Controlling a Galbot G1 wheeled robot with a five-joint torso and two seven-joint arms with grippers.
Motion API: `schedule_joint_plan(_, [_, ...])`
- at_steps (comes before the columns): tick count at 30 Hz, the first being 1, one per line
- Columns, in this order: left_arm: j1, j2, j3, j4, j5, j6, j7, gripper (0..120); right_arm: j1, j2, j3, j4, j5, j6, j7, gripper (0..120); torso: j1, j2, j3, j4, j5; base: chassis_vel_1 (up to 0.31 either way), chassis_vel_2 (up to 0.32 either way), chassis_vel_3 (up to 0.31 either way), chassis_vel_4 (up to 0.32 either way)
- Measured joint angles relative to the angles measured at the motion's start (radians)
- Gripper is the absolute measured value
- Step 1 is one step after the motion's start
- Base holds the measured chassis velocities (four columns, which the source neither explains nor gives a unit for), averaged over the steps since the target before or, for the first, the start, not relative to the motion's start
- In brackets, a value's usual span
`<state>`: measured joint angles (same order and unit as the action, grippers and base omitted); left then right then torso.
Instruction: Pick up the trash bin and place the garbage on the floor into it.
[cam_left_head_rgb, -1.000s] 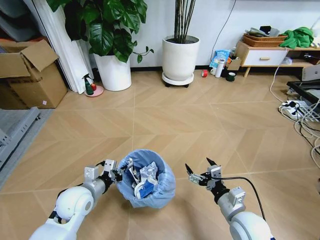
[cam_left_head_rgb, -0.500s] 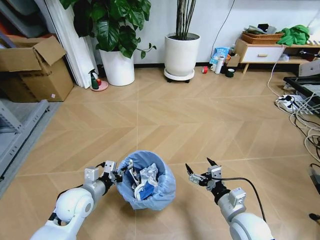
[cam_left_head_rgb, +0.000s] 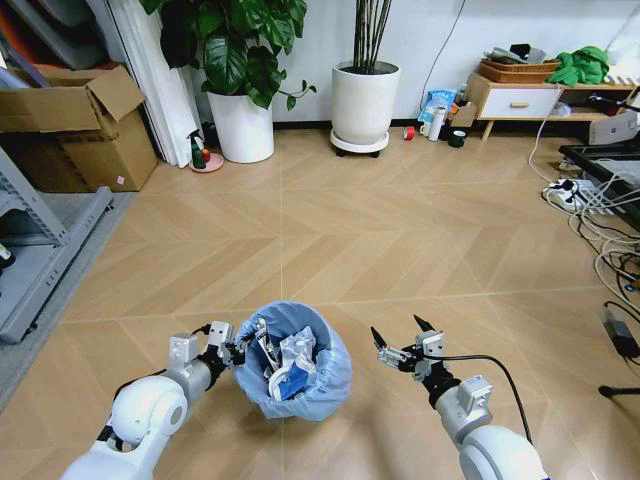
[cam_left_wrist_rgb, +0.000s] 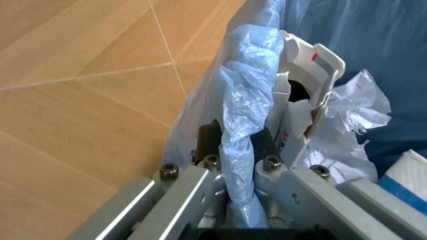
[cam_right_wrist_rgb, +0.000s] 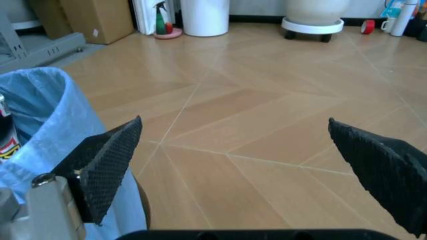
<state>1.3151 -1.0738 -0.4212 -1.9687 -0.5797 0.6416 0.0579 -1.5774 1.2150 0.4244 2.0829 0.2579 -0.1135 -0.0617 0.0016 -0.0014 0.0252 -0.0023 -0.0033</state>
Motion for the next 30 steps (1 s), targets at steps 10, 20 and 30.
schedule_joint_plan(10, [0.000,0.000,0.000,0.000,0.000,0.000,0.000,0,0.001,0.000,0.000,0.000,0.000,0.000,0.000,100,0.000,0.000,0.000,0.0000,0.0000,-0.014,0.010,0.023,-0.009])
schedule_joint_plan(20, [0.000,0.000,0.000,0.000,0.000,0.000,0.000,0,0.000,0.000,0.000,0.000,0.000,0.000,0.000,100,0.000,0.000,0.000,0.0000,0.0002,0.000,0.000,0.000,0.000])
schedule_joint_plan(30, [-0.001,0.000,0.000,0.000,0.000,0.000,0.000,0,0.000,0.000,0.000,0.000,0.000,0.000,0.000,100,0.000,0.000,0.000,0.0000,0.0002,0.000,0.000,0.000,0.000])
